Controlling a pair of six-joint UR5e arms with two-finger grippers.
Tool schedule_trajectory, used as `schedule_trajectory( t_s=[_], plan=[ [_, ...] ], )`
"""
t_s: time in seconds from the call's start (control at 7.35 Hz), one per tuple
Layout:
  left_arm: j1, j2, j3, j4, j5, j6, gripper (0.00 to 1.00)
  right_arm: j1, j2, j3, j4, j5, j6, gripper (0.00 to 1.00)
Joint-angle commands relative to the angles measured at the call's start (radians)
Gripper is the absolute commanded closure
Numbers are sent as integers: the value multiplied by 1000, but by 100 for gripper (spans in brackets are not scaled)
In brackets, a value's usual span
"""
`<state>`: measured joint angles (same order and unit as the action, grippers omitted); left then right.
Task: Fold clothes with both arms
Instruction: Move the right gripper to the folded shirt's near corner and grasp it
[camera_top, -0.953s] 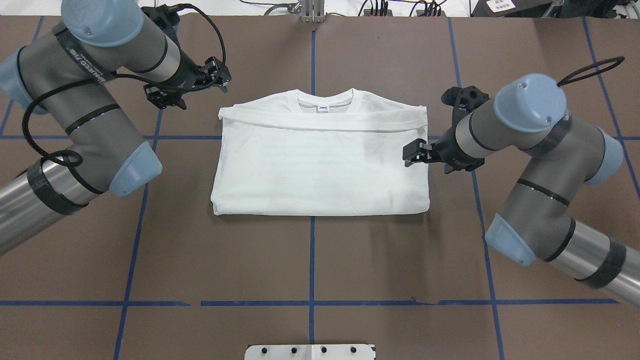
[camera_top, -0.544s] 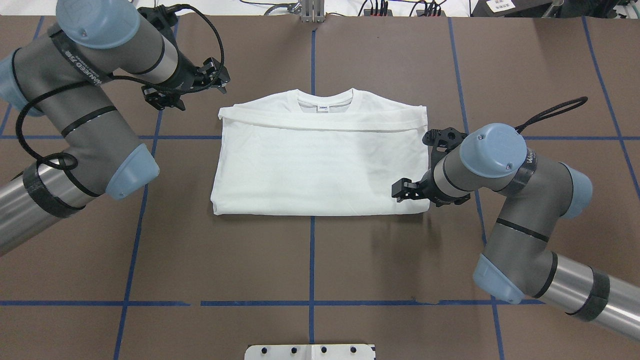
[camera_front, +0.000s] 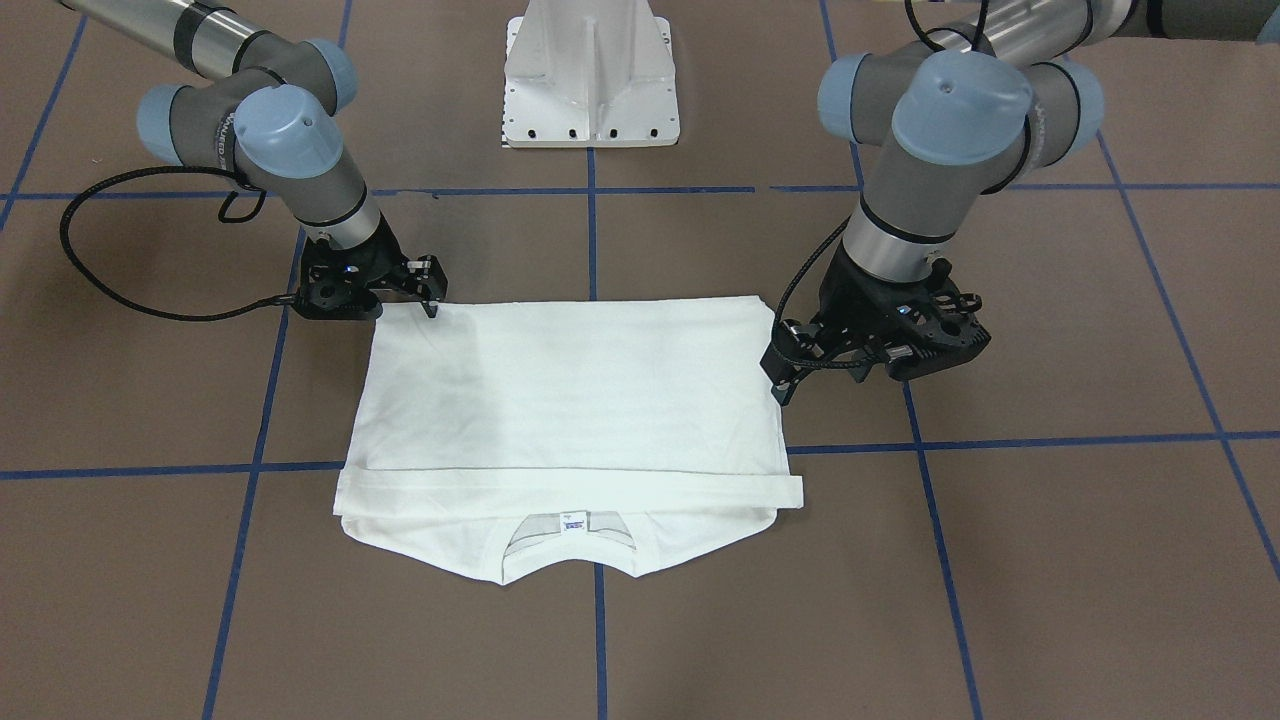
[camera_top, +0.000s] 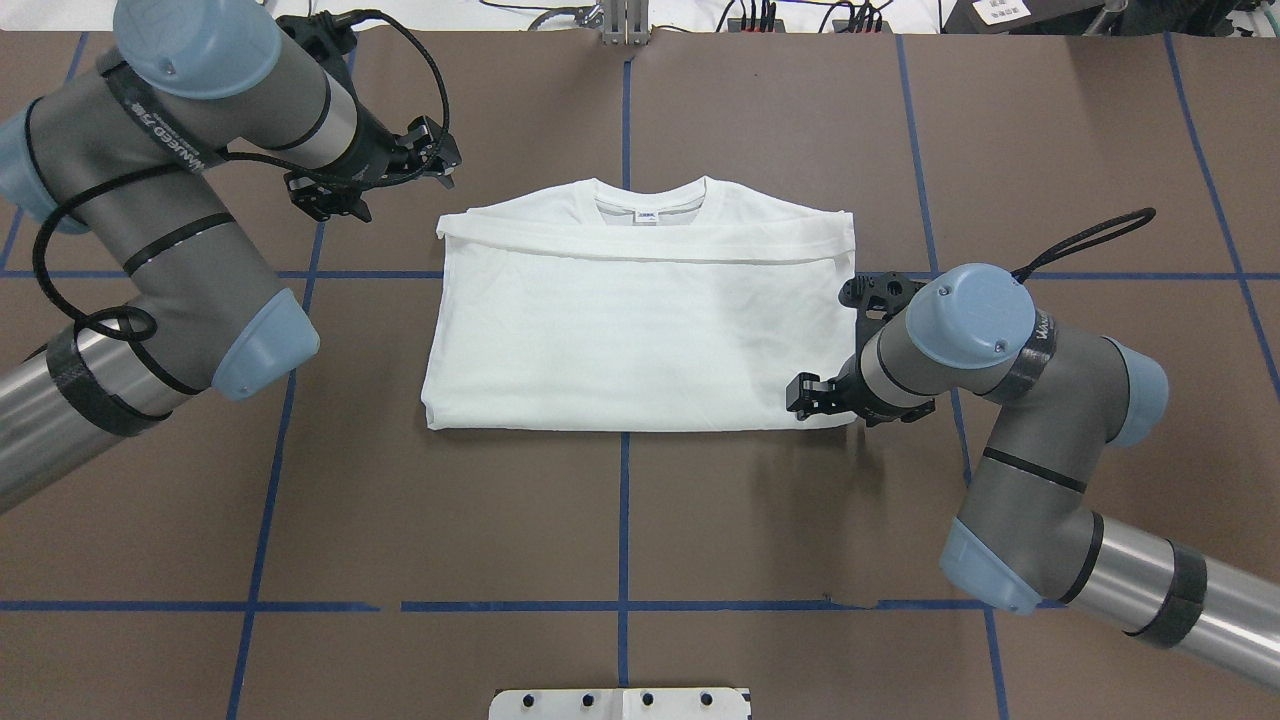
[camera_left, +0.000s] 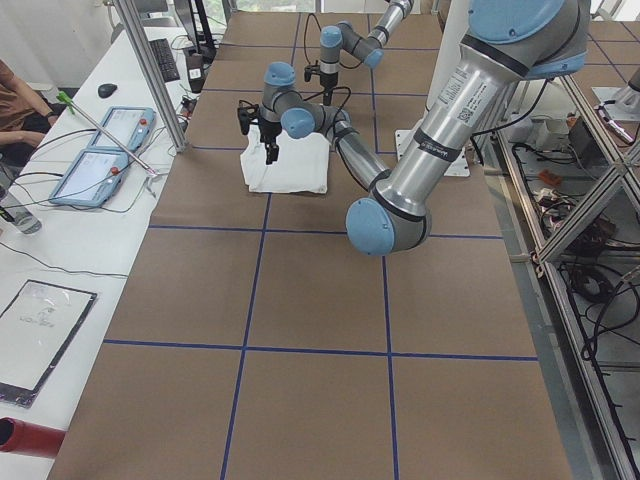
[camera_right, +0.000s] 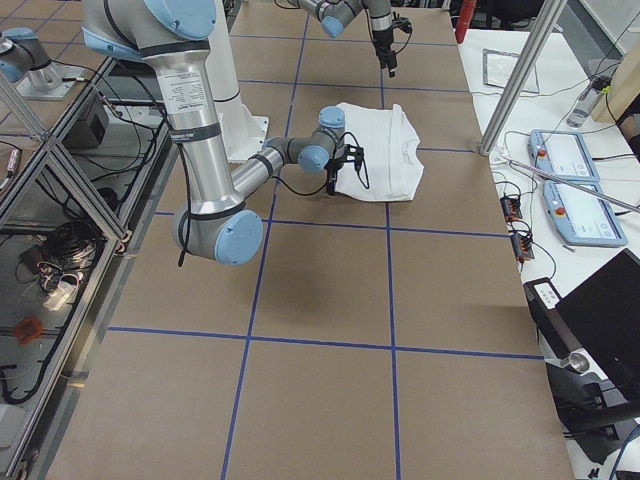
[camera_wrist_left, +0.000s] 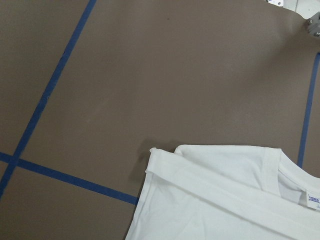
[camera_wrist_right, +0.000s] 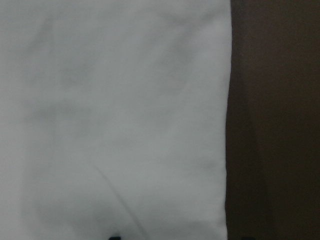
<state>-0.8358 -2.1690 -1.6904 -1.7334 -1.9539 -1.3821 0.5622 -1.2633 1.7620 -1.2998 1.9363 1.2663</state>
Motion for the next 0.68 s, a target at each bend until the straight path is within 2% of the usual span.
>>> schedule_trajectory(
  t_s=[0.0,0.14,0.27,0.54],
  plan=[
    [1,0,0,0,3,0,1,1,-2,-9,1,0,-5,36],
    [1,0,2,0,6,0,1,1,-1,-9,1,1,2,85],
    [1,0,0,0,6,0,1,1,1,-9,-4,10,7,100],
    [1,0,0,0,6,0,1,14,-4,-7,-3,12,7,100]
  ],
)
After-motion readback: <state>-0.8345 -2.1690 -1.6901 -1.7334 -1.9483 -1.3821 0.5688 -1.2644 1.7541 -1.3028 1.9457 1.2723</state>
